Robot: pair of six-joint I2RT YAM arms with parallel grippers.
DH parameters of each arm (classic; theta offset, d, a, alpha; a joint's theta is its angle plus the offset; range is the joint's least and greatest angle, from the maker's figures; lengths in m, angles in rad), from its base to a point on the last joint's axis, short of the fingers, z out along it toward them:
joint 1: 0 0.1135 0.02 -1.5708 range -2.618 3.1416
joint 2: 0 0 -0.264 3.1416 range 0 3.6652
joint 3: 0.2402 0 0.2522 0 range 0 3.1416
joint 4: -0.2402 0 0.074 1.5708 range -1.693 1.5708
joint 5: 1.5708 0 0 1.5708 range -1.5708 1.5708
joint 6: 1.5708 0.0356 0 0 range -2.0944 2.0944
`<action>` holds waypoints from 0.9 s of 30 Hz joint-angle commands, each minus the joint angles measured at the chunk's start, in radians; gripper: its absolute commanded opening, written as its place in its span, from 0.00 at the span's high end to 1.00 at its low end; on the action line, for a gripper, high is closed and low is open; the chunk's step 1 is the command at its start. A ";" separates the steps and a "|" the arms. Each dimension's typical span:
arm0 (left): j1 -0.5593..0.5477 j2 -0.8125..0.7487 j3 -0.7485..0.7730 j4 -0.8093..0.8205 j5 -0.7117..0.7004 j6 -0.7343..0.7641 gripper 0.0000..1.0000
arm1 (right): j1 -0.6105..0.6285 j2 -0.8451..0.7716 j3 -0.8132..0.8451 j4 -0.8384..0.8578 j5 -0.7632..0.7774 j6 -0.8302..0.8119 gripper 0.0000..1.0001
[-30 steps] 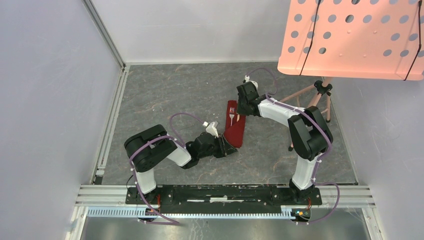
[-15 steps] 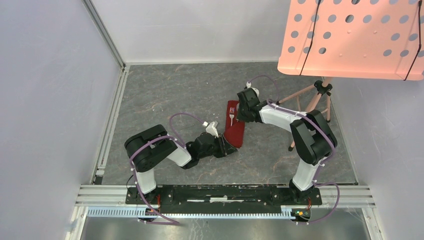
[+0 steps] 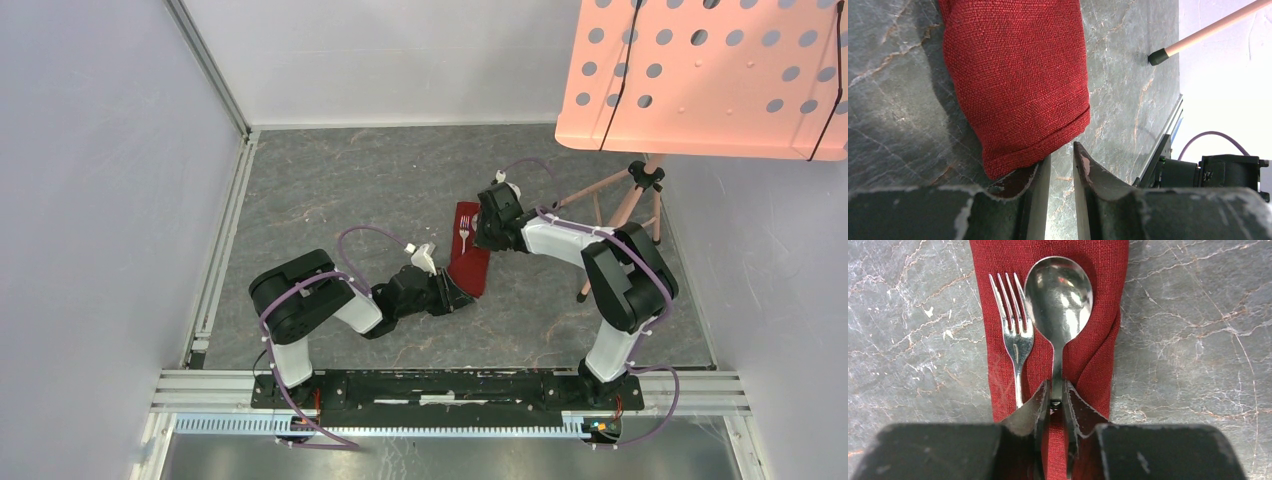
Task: Fold the napkin into a case and place the utensils inside
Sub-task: Insert the spoon into the folded napkin, then reset both arms
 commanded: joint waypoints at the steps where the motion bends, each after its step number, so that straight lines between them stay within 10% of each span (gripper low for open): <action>1: -0.002 0.017 -0.026 -0.032 -0.056 0.009 0.69 | 0.011 -0.042 -0.015 0.022 0.000 -0.017 0.80; 13: -0.002 0.007 -0.026 -0.036 -0.050 0.019 0.67 | 0.008 -0.083 0.027 0.007 0.054 -0.074 0.65; 20: -0.002 -0.075 -0.064 -0.052 -0.040 0.028 0.51 | 0.009 -0.158 0.163 -0.054 0.122 -0.282 0.57; 27: -0.003 -0.369 -0.211 -0.114 0.007 0.005 0.41 | 0.017 -0.512 -0.025 -0.056 -0.017 -0.544 0.48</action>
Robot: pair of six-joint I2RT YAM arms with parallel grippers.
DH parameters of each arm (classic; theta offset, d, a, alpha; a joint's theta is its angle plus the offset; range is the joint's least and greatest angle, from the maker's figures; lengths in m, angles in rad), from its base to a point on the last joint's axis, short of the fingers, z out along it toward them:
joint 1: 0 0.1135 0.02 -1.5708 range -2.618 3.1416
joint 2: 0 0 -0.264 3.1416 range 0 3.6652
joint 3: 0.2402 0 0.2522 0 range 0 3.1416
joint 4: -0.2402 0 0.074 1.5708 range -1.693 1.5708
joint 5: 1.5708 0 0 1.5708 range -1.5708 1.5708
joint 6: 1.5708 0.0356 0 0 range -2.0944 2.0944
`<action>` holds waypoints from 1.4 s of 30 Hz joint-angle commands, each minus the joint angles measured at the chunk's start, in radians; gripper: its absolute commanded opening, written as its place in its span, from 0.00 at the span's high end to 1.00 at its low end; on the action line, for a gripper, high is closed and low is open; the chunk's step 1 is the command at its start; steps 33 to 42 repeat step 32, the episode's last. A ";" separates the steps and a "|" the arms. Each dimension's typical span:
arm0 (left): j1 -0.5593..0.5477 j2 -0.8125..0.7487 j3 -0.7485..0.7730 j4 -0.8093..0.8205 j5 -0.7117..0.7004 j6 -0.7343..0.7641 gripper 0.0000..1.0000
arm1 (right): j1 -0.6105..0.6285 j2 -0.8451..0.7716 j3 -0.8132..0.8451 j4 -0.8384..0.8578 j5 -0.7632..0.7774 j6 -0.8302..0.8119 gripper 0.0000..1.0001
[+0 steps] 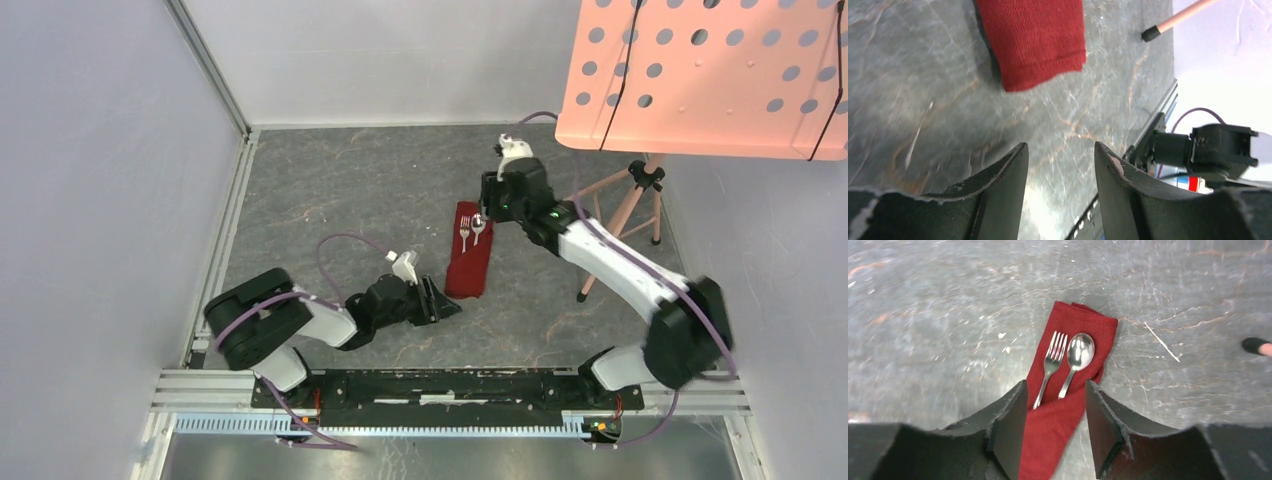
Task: Fold the napkin into a case and place the utensils inside
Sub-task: Reset both arms
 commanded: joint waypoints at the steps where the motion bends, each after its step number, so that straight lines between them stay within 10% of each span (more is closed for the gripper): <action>1: -0.003 -0.271 -0.095 -0.122 0.007 0.009 0.40 | 0.010 -0.353 -0.173 0.013 -0.118 -0.211 0.47; 9: 0.003 -1.016 0.178 -0.975 -0.185 0.301 0.26 | 0.009 -1.002 -0.242 -0.174 -0.050 -0.259 0.18; 16: 0.005 -1.104 0.660 -1.370 -0.356 0.579 0.22 | 0.009 -1.136 -0.004 -0.324 0.056 -0.317 0.11; 29: 0.004 -1.142 1.092 -1.523 -0.417 0.743 0.18 | 0.009 -1.211 0.167 -0.317 0.117 -0.423 0.02; 42: 0.003 -1.155 1.086 -1.527 -0.427 0.743 0.18 | 0.010 -1.207 0.142 -0.304 0.101 -0.432 0.02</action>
